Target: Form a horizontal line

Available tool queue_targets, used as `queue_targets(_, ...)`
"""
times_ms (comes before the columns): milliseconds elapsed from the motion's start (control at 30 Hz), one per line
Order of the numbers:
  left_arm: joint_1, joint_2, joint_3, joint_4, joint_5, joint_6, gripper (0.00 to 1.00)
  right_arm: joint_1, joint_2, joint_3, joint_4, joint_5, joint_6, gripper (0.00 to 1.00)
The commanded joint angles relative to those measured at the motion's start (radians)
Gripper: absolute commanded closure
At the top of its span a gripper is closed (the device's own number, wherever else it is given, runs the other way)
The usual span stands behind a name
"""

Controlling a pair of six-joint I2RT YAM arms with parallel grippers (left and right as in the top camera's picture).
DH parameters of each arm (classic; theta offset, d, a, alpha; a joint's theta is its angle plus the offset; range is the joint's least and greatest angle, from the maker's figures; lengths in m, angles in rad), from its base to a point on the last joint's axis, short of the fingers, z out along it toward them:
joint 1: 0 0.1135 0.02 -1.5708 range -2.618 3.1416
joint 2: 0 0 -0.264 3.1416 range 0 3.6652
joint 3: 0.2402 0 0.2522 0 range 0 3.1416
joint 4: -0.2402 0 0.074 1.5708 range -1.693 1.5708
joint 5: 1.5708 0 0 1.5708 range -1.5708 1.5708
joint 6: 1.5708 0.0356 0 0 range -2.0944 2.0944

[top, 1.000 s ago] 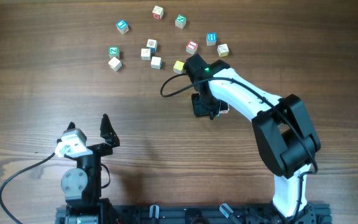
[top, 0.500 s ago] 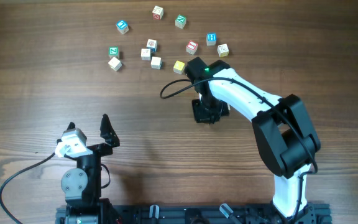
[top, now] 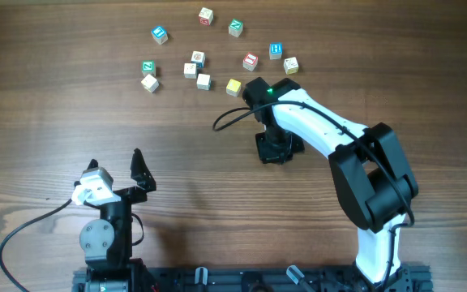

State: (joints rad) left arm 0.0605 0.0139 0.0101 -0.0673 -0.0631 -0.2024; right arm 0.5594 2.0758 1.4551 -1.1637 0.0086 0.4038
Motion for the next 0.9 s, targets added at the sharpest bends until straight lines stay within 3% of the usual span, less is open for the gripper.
queue_targets(0,-0.003,-0.007,-0.004,0.002,-0.013,0.016,0.00,-0.003,0.011,-0.004,0.005,0.060,0.021,0.96)
queue_targets(867,-0.003,-0.007,-0.004,0.002,-0.013,0.016,0.00,-0.003,0.011,-0.004,0.064,0.108,0.021,0.96)
